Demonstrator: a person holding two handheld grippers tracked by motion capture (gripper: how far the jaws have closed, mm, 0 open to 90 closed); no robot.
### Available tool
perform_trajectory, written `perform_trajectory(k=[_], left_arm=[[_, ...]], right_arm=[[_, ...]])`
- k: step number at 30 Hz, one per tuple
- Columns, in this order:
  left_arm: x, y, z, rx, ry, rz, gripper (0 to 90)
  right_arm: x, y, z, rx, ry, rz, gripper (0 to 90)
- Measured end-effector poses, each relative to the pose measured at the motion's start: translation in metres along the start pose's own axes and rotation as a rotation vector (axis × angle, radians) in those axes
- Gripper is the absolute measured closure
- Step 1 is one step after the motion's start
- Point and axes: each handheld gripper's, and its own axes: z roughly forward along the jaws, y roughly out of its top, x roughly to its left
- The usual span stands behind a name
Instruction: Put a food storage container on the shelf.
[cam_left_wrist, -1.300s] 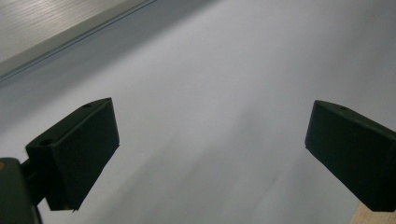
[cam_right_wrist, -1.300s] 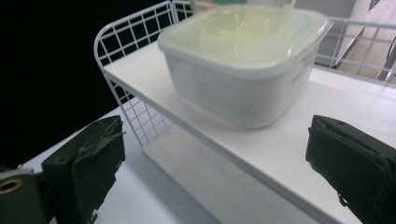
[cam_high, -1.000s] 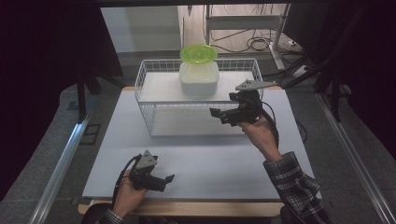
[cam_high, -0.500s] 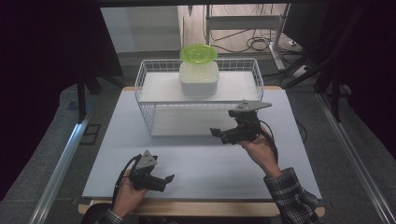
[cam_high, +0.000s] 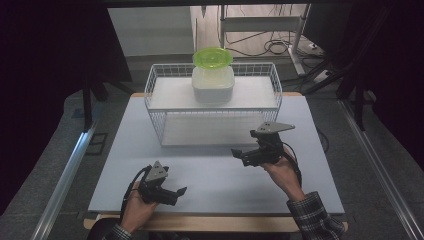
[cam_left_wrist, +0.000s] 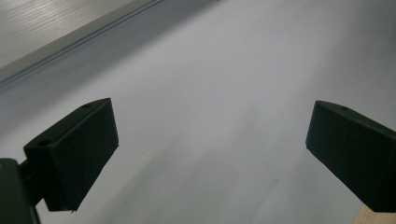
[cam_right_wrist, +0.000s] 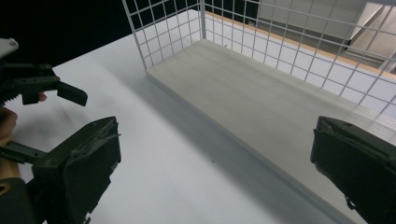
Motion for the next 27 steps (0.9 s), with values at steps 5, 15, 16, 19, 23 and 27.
perform_trajectory(k=[5,15,16,19,23,27], left_arm=[[0.0,0.0,0.0,0.0,-0.001,0.004,1.9],[-0.001,0.0,0.0,0.0,-0.004,0.007,1.7],[-0.001,0.0,0.0,0.0,-0.004,0.007,1.7],[-0.001,0.0,0.001,0.001,-0.006,0.007,1.7],[-0.001,0.0,0.002,0.007,-0.008,0.011,1.6],[-0.001,-0.001,0.002,0.014,-0.01,0.019,1.4]], right_arm=[[0.003,-0.014,-0.002,0.012,-0.021,-0.009,0.8],[0.006,-0.037,-0.002,0.037,-0.04,-0.015,0.0],[0.006,-0.04,-0.002,0.04,-0.04,-0.013,0.0],[0.006,-0.047,-0.002,0.05,-0.042,-0.012,0.0],[0.006,-0.056,-0.003,0.064,-0.04,-0.006,0.0],[0.006,-0.065,-0.003,0.079,-0.041,-0.005,0.0]])
